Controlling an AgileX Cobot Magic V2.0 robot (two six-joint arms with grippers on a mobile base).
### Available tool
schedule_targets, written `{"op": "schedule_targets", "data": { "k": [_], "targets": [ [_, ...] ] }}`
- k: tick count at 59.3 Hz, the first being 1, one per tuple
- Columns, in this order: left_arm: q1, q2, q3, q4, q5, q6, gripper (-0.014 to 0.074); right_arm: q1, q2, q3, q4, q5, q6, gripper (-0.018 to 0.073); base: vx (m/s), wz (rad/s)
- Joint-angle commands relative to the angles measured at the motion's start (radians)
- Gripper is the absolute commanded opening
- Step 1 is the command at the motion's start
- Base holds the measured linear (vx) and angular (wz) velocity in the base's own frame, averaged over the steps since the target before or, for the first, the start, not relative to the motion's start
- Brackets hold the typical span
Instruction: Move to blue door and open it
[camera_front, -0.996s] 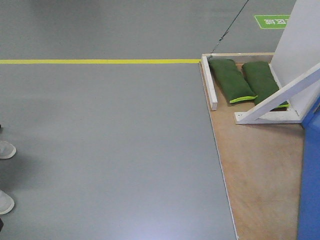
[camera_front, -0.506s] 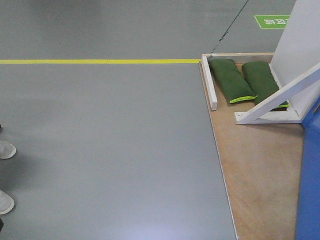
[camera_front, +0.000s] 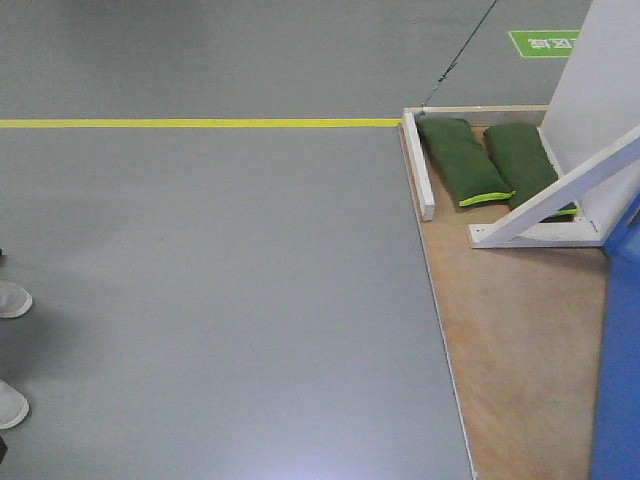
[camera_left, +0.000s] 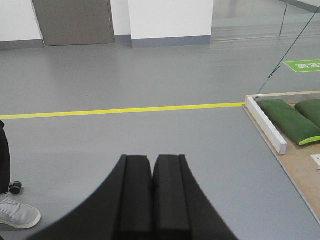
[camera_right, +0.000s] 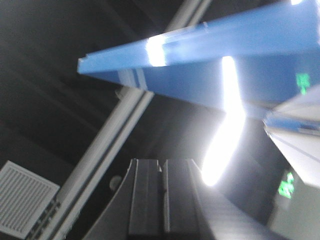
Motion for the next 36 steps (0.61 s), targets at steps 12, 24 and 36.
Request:
{"op": "schedule_targets", "data": {
  "k": [12, 24, 36],
  "targets": [
    [-0.006, -0.013, -0.026, -0.002, -0.085, -0.007, 0.0073, -0.242, 0.15, -0.116, -0.156, -0.022, -0.002, 0.0012, 0.0, 0.0],
    [-0.006, -0.013, -0.026, -0.002, -0.085, -0.007, 0.0073, -0.448, 0.198, -0.116, -0.146, -0.091, -0.002, 0.0012, 0.0, 0.0],
    [-0.006, -0.013, -0.026, -0.002, -0.085, -0.007, 0.0073, -0.665, 0.253, -0.116, -0.047, -0.107, -0.002, 0.0012, 0.0, 0.0]
  ]
}}
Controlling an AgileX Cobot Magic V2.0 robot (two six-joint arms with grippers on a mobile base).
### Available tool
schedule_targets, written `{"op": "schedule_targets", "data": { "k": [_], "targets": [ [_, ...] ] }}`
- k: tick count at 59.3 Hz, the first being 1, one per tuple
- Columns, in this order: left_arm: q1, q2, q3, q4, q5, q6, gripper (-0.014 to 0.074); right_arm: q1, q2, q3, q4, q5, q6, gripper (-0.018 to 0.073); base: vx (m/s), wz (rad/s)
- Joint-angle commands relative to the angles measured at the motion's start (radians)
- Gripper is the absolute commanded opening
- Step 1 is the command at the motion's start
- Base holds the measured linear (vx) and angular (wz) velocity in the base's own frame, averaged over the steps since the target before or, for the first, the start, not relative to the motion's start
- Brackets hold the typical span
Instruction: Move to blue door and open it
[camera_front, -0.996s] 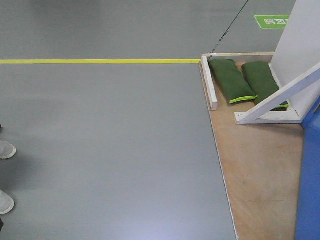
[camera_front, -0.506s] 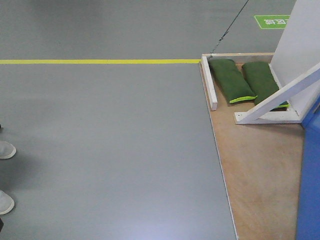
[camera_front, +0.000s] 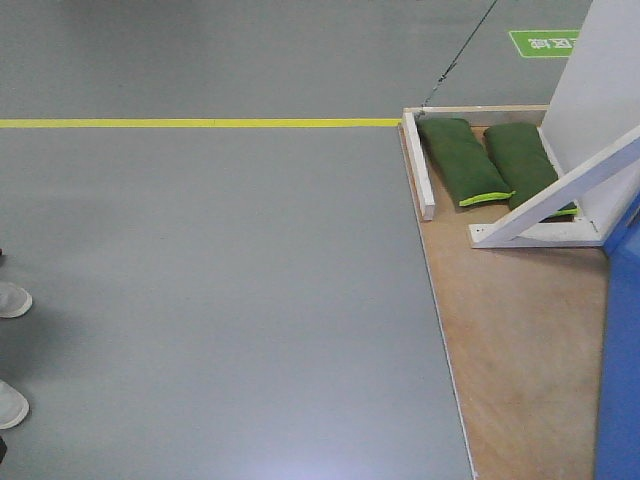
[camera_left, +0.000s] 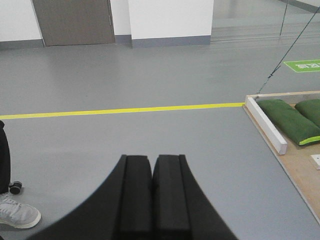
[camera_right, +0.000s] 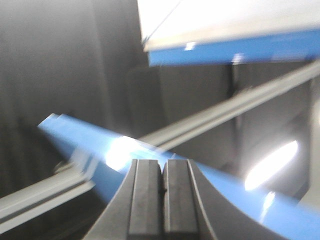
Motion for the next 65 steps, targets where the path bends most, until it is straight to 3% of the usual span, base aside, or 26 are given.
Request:
{"op": "schedule_targets", "data": {
  "k": [1, 15, 30, 42, 59, 65],
  "targets": [
    [-0.006, -0.013, -0.026, -0.002, -0.085, -0.007, 0.0073, -0.09, 0.026, -0.02, 0.031, -0.009, 0.001, 0.0012, 0.0, 0.0],
    [-0.006, -0.013, -0.026, -0.002, -0.085, -0.007, 0.0073, -0.3, 0.107, -0.02, 0.174, 0.095, 0.001, 0.0012, 0.0, 0.0],
    [-0.006, -0.013, -0.026, -0.002, -0.085, -0.007, 0.0073, -0.435, 0.22, -0.02, 0.208, 0.305, 0.001, 0.0012, 0.0, 0.0],
    [-0.006, -0.013, -0.026, -0.002, -0.085, -0.007, 0.0073, -0.514, 0.293, -0.02, 0.216, 0.619, 0.001, 0.0012, 0.0, 0.0],
    [-0.006, -0.013, -0.026, -0.002, -0.085, -0.007, 0.0073, -0.585, 0.337, -0.02, 0.318, 1.17, 0.001, 0.0012, 0.0, 0.0],
    [-0.006, -0.013, -0.026, -0.002, -0.085, -0.007, 0.0073, -0.585, 0.336, -0.02, 0.365, 1.303, 0.001, 0.0012, 0.0, 0.0]
  ]
}}
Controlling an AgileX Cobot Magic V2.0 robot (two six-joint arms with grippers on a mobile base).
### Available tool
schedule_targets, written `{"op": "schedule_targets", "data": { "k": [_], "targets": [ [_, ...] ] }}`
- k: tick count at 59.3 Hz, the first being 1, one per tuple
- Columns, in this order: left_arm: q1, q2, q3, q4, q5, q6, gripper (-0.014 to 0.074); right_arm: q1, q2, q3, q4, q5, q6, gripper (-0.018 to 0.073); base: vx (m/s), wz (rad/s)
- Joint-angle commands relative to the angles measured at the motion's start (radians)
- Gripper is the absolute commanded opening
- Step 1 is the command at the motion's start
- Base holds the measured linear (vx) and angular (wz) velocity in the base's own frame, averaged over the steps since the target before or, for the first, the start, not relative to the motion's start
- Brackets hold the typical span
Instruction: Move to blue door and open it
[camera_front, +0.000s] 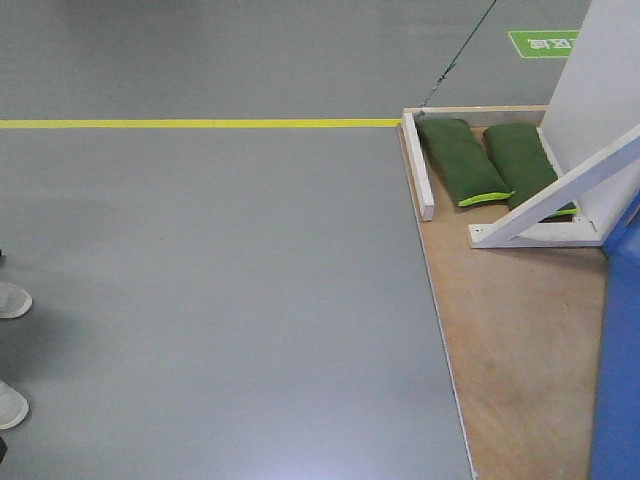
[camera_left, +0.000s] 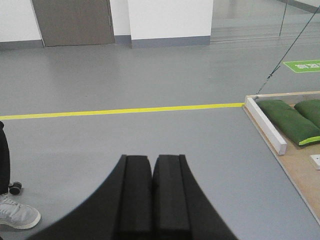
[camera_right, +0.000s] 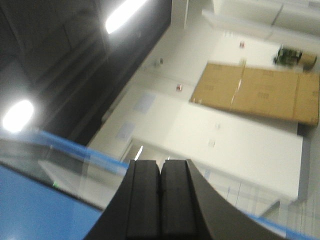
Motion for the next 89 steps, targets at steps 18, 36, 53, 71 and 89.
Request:
{"op": "schedule_targets", "data": {
  "k": [18, 36, 53, 71, 89],
  "targets": [
    [-0.006, -0.013, -0.026, -0.002, -0.085, -0.007, 0.0073, 0.013, -0.041, -0.025, 0.194, 0.643, -0.023, 0.0012, 0.0, 0.0],
    [-0.006, -0.013, -0.026, -0.002, -0.085, -0.007, 0.0073, 0.021, -0.06, -0.026, 0.206, 0.758, -0.023, 0.0012, 0.0, 0.0],
    [-0.006, -0.013, -0.026, -0.002, -0.085, -0.007, 0.0073, 0.137, -0.061, -0.026, 0.18, 0.757, -0.023, 0.0012, 0.0, 0.0],
    [-0.006, -0.013, -0.026, -0.002, -0.085, -0.007, 0.0073, 0.333, -0.061, -0.026, 0.092, 0.757, -0.023, 0.0012, 0.0, 0.0],
    [-0.006, -0.013, -0.026, -0.002, -0.085, -0.007, 0.0073, 0.486, -0.061, -0.026, 0.091, 0.754, -0.024, 0.0012, 0.0, -0.01]
  ]
}}
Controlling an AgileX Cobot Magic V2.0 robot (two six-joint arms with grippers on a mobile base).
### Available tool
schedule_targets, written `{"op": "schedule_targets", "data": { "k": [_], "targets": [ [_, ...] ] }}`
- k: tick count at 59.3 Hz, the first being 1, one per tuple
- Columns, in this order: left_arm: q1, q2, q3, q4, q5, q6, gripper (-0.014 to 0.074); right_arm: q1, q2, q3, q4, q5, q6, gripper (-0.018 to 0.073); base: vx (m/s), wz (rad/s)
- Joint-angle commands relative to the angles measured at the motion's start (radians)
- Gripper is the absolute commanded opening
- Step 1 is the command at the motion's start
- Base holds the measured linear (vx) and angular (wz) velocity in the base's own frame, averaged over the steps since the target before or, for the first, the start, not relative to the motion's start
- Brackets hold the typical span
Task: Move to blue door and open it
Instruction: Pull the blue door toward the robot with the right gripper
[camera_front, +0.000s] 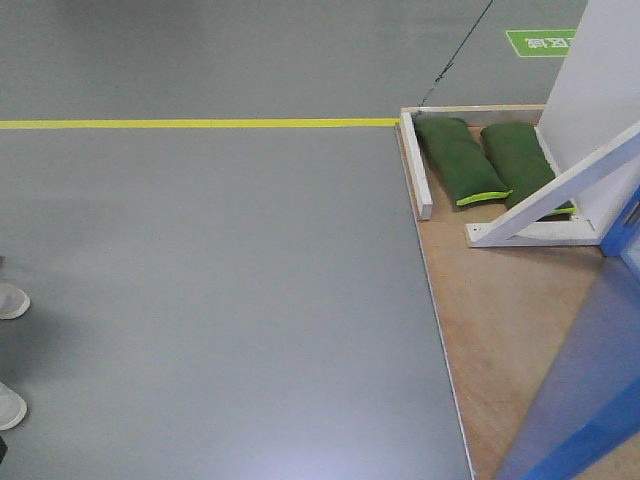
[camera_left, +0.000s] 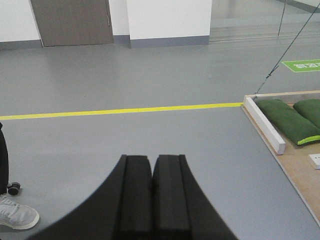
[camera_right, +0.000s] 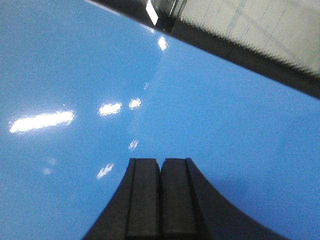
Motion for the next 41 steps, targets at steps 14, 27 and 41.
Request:
{"op": "schedule_targets", "data": {
  "k": [14, 27, 41],
  "targets": [
    [-0.006, -0.013, -0.026, -0.002, -0.085, -0.007, 0.0073, 0.174, -0.039, -0.029, -0.005, 0.146, -0.025, 0.0012, 0.0, 0.0],
    [-0.006, -0.013, -0.026, -0.002, -0.085, -0.007, 0.0073, 0.285, -0.035, -0.029, -0.088, 0.08, -0.025, 0.0012, 0.0, 0.0],
    [-0.006, -0.013, -0.026, -0.002, -0.085, -0.007, 0.0073, 0.396, -0.035, -0.029, -0.089, 0.033, -0.025, 0.0012, 0.0, 0.0]
  ]
}}
